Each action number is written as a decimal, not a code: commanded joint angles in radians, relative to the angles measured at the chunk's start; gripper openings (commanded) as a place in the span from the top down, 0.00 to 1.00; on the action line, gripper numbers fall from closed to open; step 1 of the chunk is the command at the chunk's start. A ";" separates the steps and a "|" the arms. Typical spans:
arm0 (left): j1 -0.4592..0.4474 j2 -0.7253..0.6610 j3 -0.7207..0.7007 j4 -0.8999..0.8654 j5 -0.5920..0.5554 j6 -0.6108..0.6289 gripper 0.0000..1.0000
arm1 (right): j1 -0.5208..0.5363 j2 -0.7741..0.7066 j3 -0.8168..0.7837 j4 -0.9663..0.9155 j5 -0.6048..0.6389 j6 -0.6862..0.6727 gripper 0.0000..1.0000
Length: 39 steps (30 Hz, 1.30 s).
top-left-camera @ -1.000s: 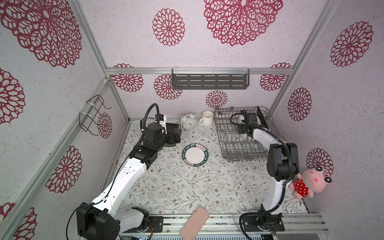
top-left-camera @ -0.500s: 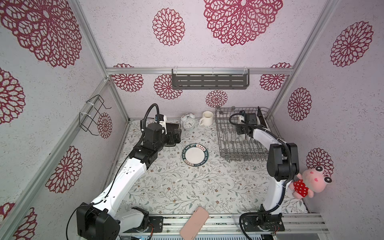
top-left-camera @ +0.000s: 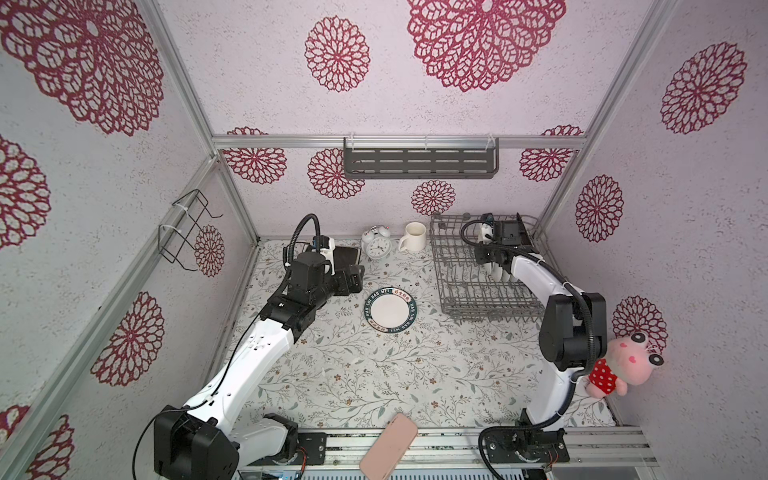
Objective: Unload the plates from the dish rack
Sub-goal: Pick up the plate from the dish rack.
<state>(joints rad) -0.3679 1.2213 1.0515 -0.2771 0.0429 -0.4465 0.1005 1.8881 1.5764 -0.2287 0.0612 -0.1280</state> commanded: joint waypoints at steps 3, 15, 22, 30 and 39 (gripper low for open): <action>0.000 -0.021 -0.008 0.001 0.016 0.002 0.03 | -0.029 -0.088 0.070 0.042 0.053 -0.012 1.00; 0.000 0.003 0.004 0.022 0.054 -0.009 0.02 | -0.015 -0.240 0.004 0.051 -0.110 0.012 1.00; -0.001 0.022 0.012 0.041 0.068 -0.024 0.02 | 0.018 -0.320 -0.036 0.062 -0.167 0.008 1.00; 0.001 0.057 0.108 -0.032 0.121 0.010 0.03 | 0.152 -0.495 -0.272 0.216 -0.291 -0.274 1.00; 0.033 0.031 0.163 -0.134 0.231 0.002 0.03 | 0.344 -0.639 -0.455 0.389 -0.260 -0.563 1.00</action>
<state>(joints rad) -0.3508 1.2694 1.2060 -0.3611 0.2062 -0.4500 0.3954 1.3094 1.1141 -0.0010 -0.2176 -0.5304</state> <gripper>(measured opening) 0.975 0.126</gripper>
